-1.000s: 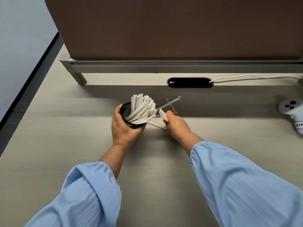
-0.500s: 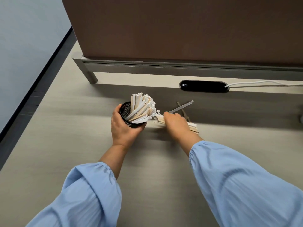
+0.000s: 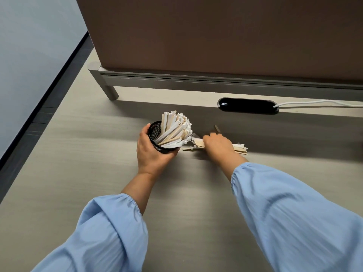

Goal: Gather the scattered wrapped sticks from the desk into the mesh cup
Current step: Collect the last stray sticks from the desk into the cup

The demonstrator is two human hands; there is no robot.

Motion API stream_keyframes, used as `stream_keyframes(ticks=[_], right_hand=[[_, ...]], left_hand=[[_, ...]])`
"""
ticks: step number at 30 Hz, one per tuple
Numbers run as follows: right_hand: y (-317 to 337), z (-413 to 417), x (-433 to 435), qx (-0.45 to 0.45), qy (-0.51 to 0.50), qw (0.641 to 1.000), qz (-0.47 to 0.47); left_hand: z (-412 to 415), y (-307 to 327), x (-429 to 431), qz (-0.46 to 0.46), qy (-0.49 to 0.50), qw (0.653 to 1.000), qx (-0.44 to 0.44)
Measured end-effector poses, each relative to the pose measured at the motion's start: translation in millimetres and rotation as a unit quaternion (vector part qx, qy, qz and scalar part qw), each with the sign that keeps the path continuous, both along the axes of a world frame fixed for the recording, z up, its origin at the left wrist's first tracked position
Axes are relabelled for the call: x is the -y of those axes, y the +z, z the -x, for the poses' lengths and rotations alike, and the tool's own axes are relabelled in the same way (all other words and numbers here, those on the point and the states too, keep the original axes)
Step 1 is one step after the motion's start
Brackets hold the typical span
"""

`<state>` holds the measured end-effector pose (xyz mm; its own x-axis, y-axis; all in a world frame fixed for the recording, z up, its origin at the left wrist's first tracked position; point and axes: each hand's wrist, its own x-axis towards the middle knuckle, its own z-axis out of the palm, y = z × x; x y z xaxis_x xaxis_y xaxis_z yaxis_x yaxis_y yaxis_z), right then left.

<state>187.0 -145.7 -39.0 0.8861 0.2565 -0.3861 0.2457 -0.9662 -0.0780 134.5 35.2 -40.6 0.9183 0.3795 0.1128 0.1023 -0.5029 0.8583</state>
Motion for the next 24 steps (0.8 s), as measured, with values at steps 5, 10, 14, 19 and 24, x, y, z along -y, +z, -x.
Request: stream_keyframes(ticks=[5,10,14,19,24], right_hand=[[-4.1,3.6,0.8,0.019,0.047,0.999,0.016],[3.2,6.1,-0.5,0.072,0.008,0.997,-0.016],[13.9,2.0,11.4,0.070,-0.163,0.979,-0.099],[12.4,18.1,46.2,-0.043,-0.111,0.988,-0.101],[8.6,45.0,60.4,-0.143,-0.078,0.979,-0.126]], left_hand=[[1.6,0.1,1.7,0.000,-0.001,1.000,-0.002],[3.5,1.8,2.6,-0.004,0.000,1.000,-0.004],[3.9,2.6,5.3,-0.003,-0.002,1.000,-0.003],[6.5,1.3,16.0,0.004,-0.016,1.000,0.000],[12.3,1.3,29.8,0.013,-0.035,0.999,0.001]])
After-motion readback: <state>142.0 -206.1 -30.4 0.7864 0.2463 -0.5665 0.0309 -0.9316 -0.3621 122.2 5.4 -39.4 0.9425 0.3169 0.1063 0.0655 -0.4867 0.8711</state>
